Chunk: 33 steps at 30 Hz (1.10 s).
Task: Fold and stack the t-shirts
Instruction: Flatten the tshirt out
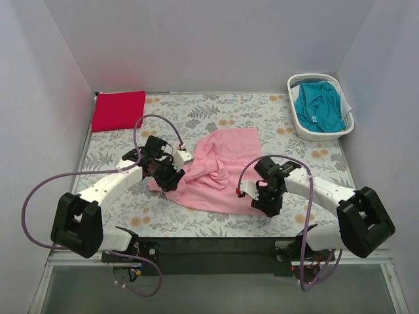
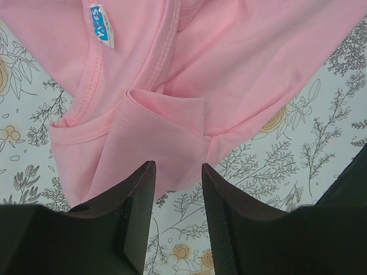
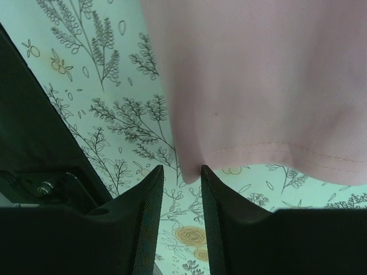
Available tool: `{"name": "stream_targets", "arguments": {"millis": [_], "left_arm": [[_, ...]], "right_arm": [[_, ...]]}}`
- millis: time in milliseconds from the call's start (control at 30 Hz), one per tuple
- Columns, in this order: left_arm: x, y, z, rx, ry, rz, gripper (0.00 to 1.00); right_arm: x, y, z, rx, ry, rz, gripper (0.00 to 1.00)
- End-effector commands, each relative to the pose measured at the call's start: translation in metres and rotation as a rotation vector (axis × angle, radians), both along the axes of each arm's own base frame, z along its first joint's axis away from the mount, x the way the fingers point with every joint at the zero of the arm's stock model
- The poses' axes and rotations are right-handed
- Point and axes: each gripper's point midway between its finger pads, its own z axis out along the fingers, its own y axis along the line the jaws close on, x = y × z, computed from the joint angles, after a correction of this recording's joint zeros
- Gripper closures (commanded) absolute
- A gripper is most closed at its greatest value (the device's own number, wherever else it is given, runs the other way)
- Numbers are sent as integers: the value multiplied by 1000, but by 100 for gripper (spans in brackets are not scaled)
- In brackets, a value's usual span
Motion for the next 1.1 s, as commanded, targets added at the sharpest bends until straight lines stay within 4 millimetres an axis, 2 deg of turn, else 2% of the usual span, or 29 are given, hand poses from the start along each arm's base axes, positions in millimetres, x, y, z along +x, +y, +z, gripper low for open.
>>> {"name": "stream_targets", "arguments": {"millis": [0,300,500,700,867,933,1067], "left_arm": [[14,0,3,10,-40,6,63],[9,-5,5,-23,-11,39,63],[7,-11,9,-66,21,78,63],[10,-15,16,-93,57,150,60],[11,-11,11,-71,53,168,60],[12,-10,9,-62,46,156,60],[13,-11,6,-53,49,134,60]], "right_arm": [[-6,3,0,-9,-32,64,61],[1,0,-10,-66,-117,91,61],[-2,8,-1,-36,-170,121,62],[-10,10,-12,-73,-146,157,61],[-2,-2,-30,-153,-184,152,63],[-1,-2,-30,-156,-189,145,64],[1,-2,-28,-159,-203,135,81]]}}
